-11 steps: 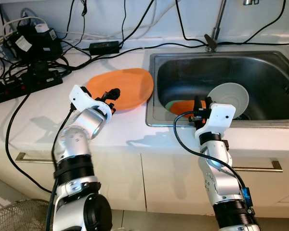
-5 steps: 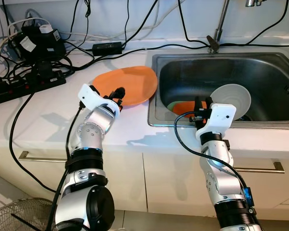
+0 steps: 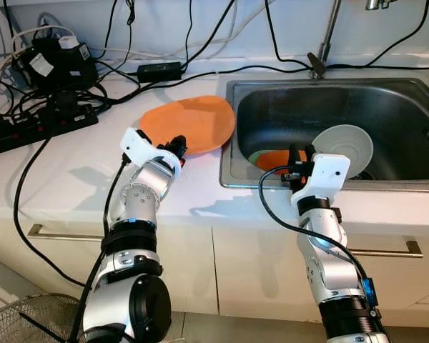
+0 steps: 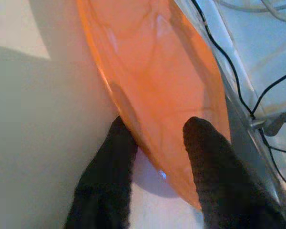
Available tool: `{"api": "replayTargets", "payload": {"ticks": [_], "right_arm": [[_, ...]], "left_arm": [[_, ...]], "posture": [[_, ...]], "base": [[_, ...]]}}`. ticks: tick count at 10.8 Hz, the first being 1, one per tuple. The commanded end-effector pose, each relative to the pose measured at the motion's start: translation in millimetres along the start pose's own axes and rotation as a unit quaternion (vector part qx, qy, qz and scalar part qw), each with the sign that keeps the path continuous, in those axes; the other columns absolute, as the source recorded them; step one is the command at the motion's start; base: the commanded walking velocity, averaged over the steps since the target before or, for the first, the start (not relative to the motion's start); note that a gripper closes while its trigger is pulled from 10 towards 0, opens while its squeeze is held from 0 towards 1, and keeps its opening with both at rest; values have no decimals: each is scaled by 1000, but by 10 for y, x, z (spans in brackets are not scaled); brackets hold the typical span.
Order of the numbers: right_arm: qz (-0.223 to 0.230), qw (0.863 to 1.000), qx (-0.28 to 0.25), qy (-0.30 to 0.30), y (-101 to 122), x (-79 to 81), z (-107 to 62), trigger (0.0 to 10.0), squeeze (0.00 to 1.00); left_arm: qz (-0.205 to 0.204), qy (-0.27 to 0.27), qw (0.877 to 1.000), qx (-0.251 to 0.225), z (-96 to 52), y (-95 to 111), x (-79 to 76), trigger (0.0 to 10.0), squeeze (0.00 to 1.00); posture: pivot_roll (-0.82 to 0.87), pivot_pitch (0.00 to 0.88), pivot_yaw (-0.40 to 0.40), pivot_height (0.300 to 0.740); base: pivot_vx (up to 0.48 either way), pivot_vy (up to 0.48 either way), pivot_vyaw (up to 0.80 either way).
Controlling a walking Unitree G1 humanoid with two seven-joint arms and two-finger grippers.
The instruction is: Kitchen organization
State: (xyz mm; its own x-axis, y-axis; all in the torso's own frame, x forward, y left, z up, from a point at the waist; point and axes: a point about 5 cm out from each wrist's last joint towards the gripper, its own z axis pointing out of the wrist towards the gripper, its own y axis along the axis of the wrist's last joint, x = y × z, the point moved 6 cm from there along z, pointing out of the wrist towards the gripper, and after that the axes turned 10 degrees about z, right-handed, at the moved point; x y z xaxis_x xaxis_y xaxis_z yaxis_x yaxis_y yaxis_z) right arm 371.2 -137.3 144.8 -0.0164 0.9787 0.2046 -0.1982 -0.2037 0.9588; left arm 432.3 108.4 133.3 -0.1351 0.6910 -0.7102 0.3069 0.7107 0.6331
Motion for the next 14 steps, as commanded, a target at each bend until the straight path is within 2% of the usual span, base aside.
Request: {"api": "replayTargets", "payload": {"ticks": [1,9,12,14], "right_arm": [[0,1000,4,4,5,30,20,10000,0],[2,1000,8,7,1,47,29,10000,0],[3,1000,9,7,1,52,33,10000,0],[3,1000,10,7,0,66,47,10000,0]], "left_arm": [[2,8,1000,27,-10,-173,61,0,0],[0,10,1000,2,-31,-113,106,0,0],[-20,-52,997,-57,-104,92,-106,0,0],[-40,-87,991,-97,-182,242,-187,0,0]], "posture": [[-2,0,82,740],[6,0,72,740],[7,0,72,740],[16,0,69,740]], "base": [[0,0,0],[0,0,0],[0,0,0],[0,0,0]]}}
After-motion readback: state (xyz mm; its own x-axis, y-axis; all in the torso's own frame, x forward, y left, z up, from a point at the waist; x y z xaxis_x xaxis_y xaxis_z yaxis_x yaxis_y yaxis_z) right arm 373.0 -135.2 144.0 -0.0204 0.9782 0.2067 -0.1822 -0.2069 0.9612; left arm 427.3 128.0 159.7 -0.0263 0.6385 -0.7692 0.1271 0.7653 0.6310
